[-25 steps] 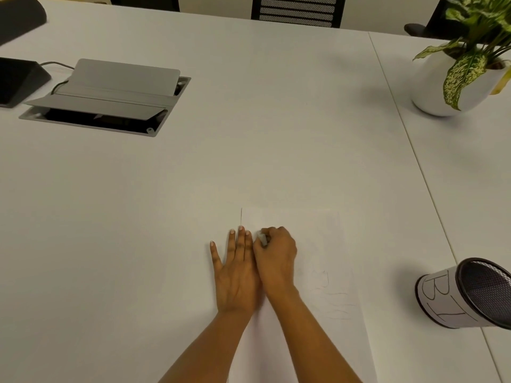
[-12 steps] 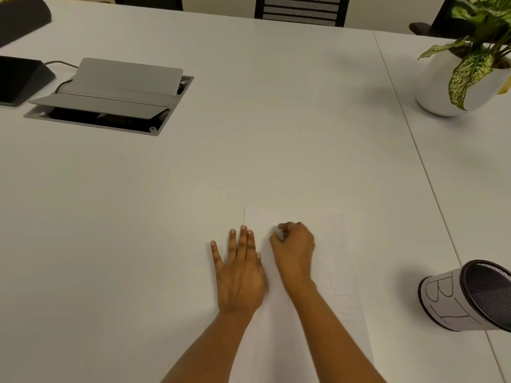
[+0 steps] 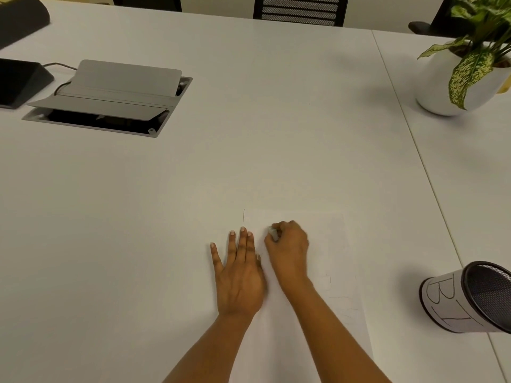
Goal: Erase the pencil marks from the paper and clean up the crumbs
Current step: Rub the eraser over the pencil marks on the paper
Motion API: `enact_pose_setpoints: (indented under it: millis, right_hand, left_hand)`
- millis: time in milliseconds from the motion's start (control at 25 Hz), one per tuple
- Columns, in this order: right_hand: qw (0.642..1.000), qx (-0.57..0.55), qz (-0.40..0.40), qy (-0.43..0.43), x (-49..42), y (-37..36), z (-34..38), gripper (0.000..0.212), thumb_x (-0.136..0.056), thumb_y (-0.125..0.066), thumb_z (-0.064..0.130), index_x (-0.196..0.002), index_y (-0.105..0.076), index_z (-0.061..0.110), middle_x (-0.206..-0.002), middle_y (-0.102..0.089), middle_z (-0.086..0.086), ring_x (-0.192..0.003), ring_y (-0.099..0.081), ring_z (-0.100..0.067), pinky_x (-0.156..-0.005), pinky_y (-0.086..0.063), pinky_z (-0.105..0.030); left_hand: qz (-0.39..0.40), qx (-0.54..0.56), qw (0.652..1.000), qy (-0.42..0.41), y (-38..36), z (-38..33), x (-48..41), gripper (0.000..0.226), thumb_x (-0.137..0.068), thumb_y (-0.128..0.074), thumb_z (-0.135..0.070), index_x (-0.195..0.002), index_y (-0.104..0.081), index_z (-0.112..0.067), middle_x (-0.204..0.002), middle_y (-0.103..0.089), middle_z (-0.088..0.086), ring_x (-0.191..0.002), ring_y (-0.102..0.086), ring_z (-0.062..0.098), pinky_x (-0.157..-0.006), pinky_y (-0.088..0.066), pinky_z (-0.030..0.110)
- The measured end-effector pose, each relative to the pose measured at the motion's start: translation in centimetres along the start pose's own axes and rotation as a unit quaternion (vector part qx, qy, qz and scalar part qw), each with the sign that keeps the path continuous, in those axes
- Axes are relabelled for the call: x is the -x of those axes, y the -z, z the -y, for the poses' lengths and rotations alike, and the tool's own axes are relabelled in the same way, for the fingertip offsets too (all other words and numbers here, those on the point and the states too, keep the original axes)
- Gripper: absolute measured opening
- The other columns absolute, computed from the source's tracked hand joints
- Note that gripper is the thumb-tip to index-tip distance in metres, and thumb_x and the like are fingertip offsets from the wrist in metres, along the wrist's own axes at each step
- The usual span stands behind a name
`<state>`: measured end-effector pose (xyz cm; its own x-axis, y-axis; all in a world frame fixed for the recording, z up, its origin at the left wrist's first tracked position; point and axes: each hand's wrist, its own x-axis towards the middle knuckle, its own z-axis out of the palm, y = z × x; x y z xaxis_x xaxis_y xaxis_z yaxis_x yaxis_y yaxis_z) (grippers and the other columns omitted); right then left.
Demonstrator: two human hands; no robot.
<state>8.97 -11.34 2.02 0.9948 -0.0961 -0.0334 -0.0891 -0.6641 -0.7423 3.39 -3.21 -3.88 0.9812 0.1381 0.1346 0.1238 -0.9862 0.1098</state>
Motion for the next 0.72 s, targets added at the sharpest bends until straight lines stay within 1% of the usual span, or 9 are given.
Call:
enact_pose_setpoints:
  millis: [80, 120, 200, 280, 400, 480, 560, 720]
  right_hand:
    - [1.000, 0.001, 0.019, 0.024, 0.7, -0.9, 0.4, 0.020, -0.086, -0.054, 0.009, -0.103, -0.062, 0.003, -0.101, -0.061, -0.010, -0.084, -0.052, -0.013, -0.074, -0.035, -0.016]
    - [1.000, 0.001, 0.018, 0.026, 0.5, -0.8, 0.3, 0.020, -0.086, -0.054, 0.010, -0.103, -0.062, 0.003, -0.101, -0.061, -0.010, -0.084, -0.051, -0.012, -0.073, -0.034, -0.016]
    - [1.000, -0.003, 0.002, 0.006, -0.7, -0.1, -0.2, 0.018, -0.087, -0.054, 0.009, -0.101, -0.062, 0.002, -0.102, -0.062, -0.013, -0.087, -0.055, -0.016, -0.073, -0.035, -0.017]
    - [1.000, 0.000, -0.010, -0.011, -1.6, 0.4, -0.4, 0.018, -0.087, -0.054, 0.009, -0.101, -0.062, 0.001, -0.103, -0.062, -0.014, -0.089, -0.057, -0.019, -0.073, -0.036, -0.017]
    - [0.999, 0.025, 0.022, 0.030, -0.5, -0.3, 0.0, 0.021, -0.088, -0.052, 0.009, -0.106, -0.061, 0.002, -0.105, -0.061, -0.012, -0.094, -0.057, -0.019, -0.075, -0.034, -0.014]
    - [0.997, 0.035, 0.047, 0.059, 0.9, -0.8, 0.0, 0.023, -0.090, -0.050, 0.011, -0.109, -0.060, 0.004, -0.105, -0.060, -0.009, -0.094, -0.056, -0.018, -0.076, -0.034, -0.013]
    - [0.995, 0.043, 0.052, 0.071, 0.9, -0.8, -0.1, 0.024, -0.091, -0.049, 0.012, -0.110, -0.060, 0.004, -0.105, -0.060, -0.010, -0.094, -0.056, -0.018, -0.077, -0.034, -0.013]
    - [0.996, 0.048, 0.041, 0.059, -1.7, -0.9, 0.5, 0.025, -0.090, -0.048, 0.007, -0.113, -0.058, 0.002, -0.111, -0.060, -0.013, -0.102, -0.056, -0.022, -0.082, -0.036, -0.016]
  left_hand:
    - [0.010, -0.015, 1.000, -0.006, -0.1, 0.0, 0.0, 0.059, -0.083, -0.040, -0.037, -0.133, -0.046, -0.006, -0.139, -0.046, 0.012, -0.131, -0.039, 0.029, -0.110, -0.005, 0.056]
    - [0.009, -0.013, 1.000, -0.006, -0.2, 0.1, 0.0, 0.058, -0.084, -0.038, -0.036, -0.133, -0.047, -0.006, -0.139, -0.047, 0.013, -0.131, -0.039, 0.030, -0.110, -0.005, 0.055]
    - [0.002, 0.000, 1.000, 0.000, -0.1, 0.0, -0.1, 0.054, -0.087, -0.031, -0.032, -0.131, -0.047, -0.005, -0.137, -0.049, 0.013, -0.129, -0.042, 0.030, -0.109, -0.006, 0.055]
    - [0.002, 0.004, 1.000, 0.002, 0.0, -0.1, -0.1, 0.053, -0.089, -0.030, -0.031, -0.131, -0.047, -0.005, -0.136, -0.049, 0.013, -0.128, -0.043, 0.031, -0.109, -0.006, 0.054]
    - [0.007, -0.005, 1.000, -0.004, 0.0, -0.1, -0.1, 0.057, -0.086, -0.031, -0.034, -0.131, -0.048, -0.005, -0.137, -0.049, 0.014, -0.129, -0.042, 0.031, -0.109, -0.006, 0.055]
    - [0.017, -0.014, 1.000, -0.010, 0.0, 0.0, -0.1, 0.061, -0.082, -0.035, -0.038, -0.132, -0.048, -0.005, -0.138, -0.047, 0.014, -0.130, -0.040, 0.030, -0.110, -0.003, 0.055]
    - [0.015, -0.017, 1.000, -0.009, -0.1, 0.0, -0.1, 0.061, -0.081, -0.039, -0.039, -0.132, -0.048, -0.005, -0.138, -0.047, 0.013, -0.131, -0.040, 0.030, -0.110, -0.002, 0.054]
    - [0.014, 0.002, 1.000, 0.002, 0.1, 0.0, -0.2, 0.058, -0.086, -0.029, -0.036, -0.130, -0.049, -0.004, -0.135, -0.051, 0.014, -0.127, -0.044, 0.031, -0.109, -0.004, 0.054]
